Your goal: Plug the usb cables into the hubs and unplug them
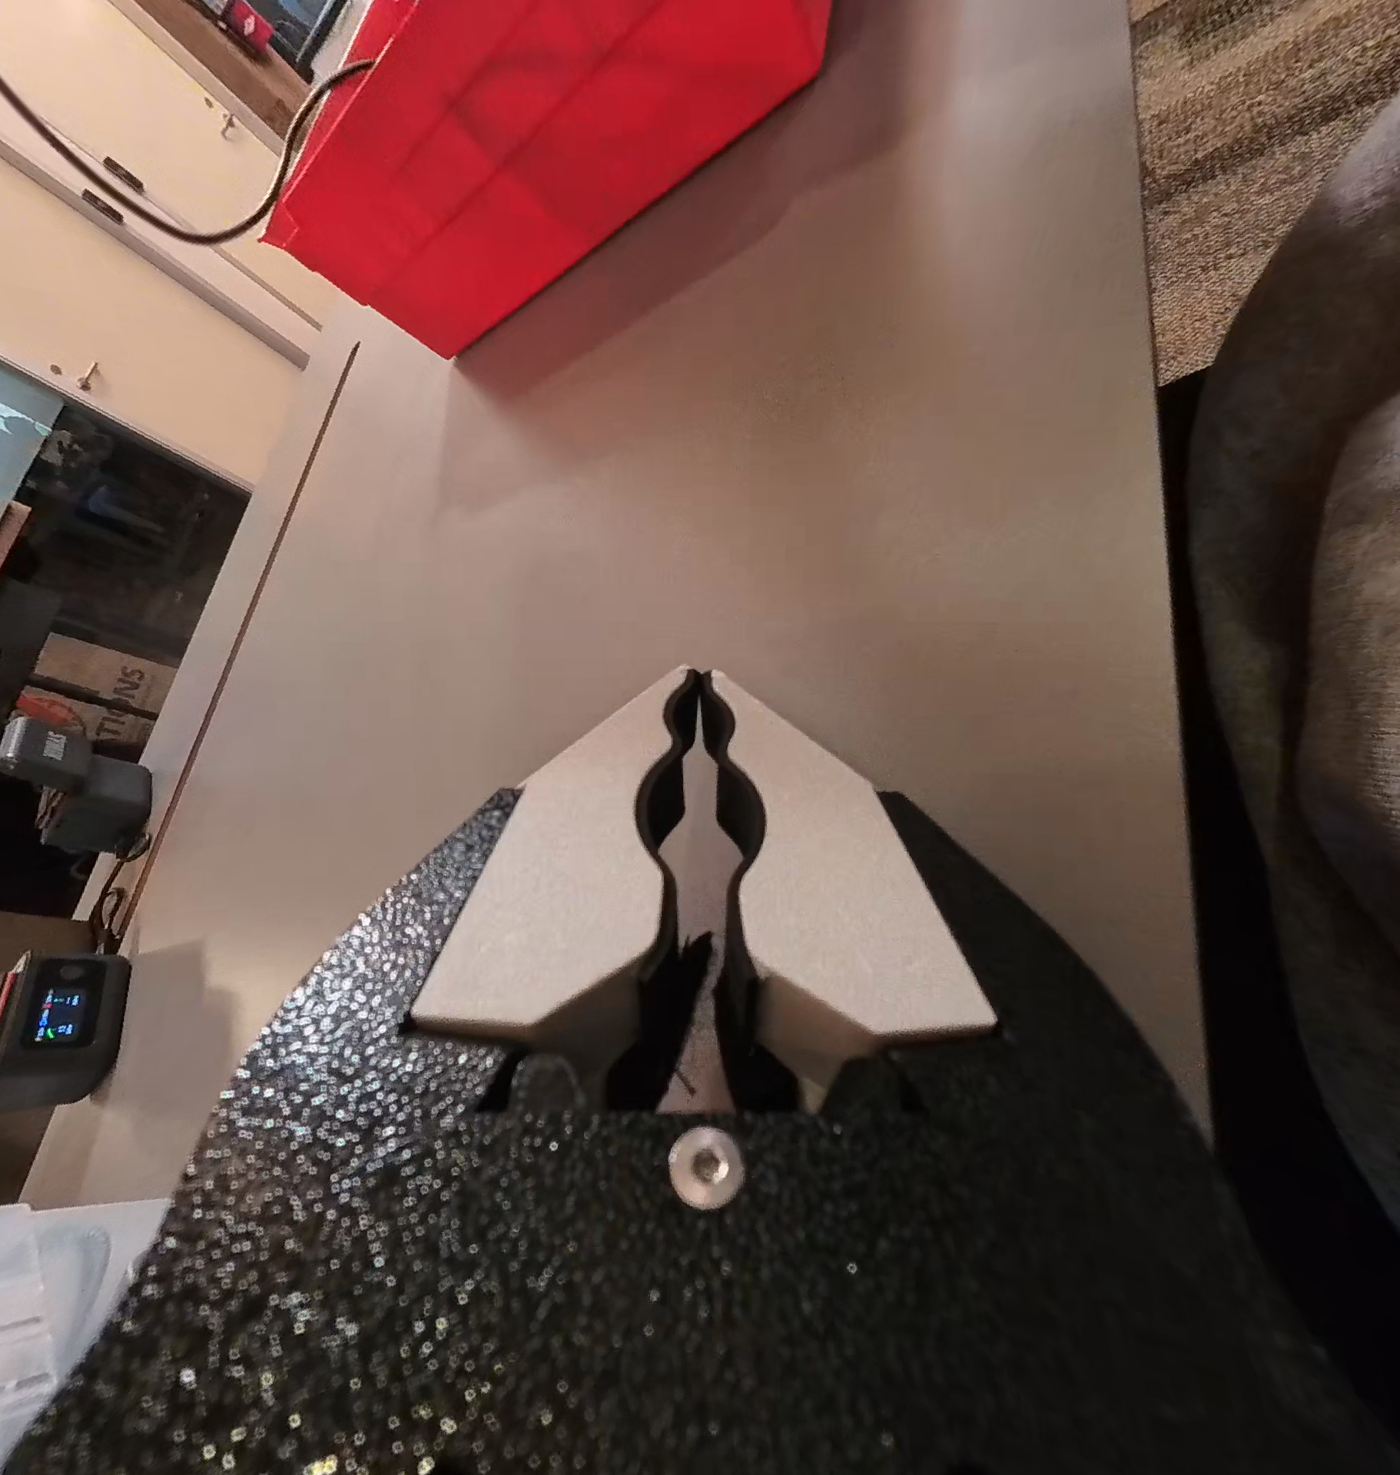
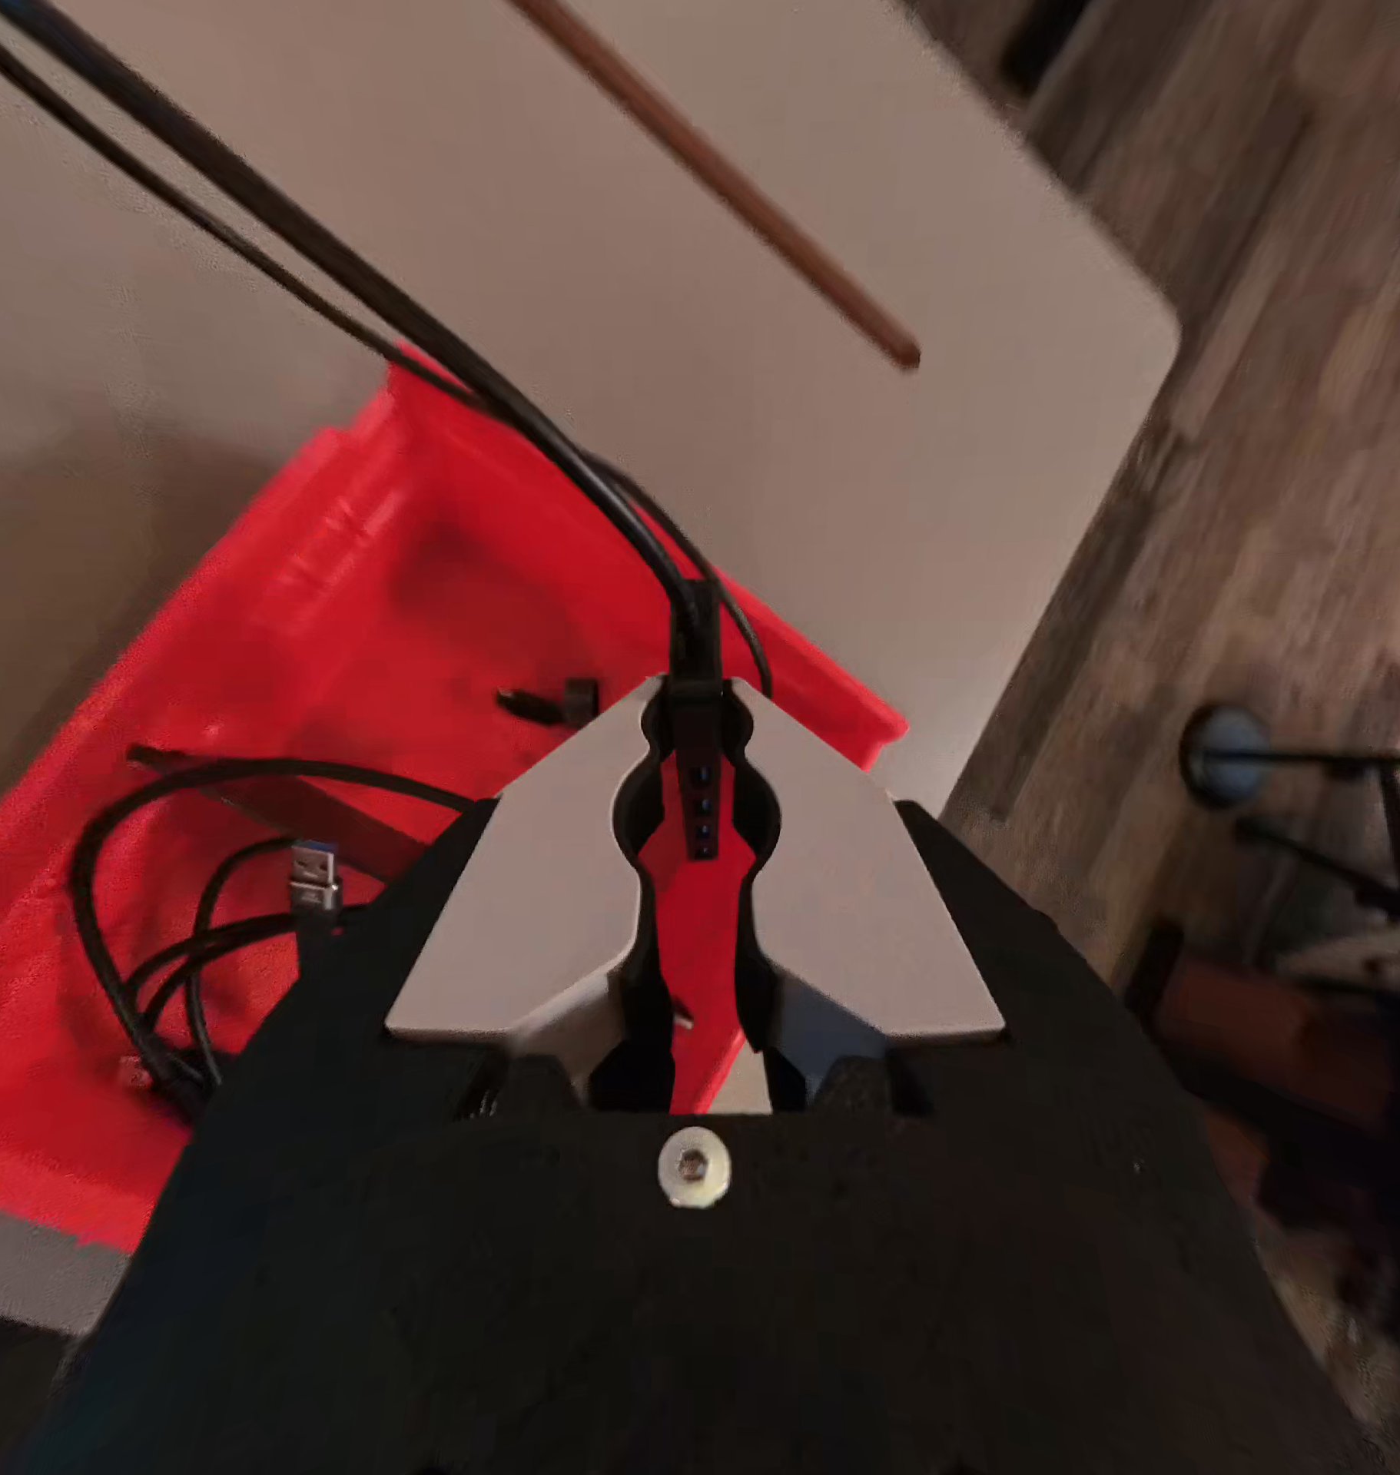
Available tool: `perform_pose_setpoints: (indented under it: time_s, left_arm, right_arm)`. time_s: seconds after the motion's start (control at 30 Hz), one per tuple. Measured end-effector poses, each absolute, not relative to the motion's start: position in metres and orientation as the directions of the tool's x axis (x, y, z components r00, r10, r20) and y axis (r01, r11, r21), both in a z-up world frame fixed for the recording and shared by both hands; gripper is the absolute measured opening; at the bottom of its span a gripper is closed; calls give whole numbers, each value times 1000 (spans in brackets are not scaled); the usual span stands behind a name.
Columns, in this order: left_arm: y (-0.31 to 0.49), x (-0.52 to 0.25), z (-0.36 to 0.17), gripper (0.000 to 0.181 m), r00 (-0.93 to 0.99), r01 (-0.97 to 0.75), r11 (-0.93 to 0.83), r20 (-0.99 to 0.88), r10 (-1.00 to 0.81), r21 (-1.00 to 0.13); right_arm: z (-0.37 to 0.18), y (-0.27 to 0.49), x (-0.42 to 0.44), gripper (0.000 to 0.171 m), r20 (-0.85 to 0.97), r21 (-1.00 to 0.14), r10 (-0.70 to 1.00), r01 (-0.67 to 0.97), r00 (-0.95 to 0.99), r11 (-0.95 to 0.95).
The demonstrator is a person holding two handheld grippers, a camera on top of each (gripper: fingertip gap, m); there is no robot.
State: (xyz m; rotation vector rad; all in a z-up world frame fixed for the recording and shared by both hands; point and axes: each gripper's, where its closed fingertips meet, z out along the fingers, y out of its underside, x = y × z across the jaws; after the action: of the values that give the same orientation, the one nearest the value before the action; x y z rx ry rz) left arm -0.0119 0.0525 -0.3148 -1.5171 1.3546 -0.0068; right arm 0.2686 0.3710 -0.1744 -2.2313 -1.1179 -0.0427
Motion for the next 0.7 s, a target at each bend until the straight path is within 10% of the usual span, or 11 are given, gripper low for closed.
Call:
perform_pose_setpoints:
  time_s: [0.3,0.5,0.7]
  left_arm:
    - [53,-12,-315,0,359,-715,195,-592,-722,-671]
    - [53,-12,-315,0,359,-715,194,-591,-723,-672]
    - [53,-12,-315,0,352,-722,201,-601,-717,-662]
  right_arm:
    - [-169,360,308,61,399,-363,554,680,731,-637]
    - [-65,305,223,63,556,-665,473,707,684,-240]
    - [-73,190,38,47,397,-904,750,365,529,221]
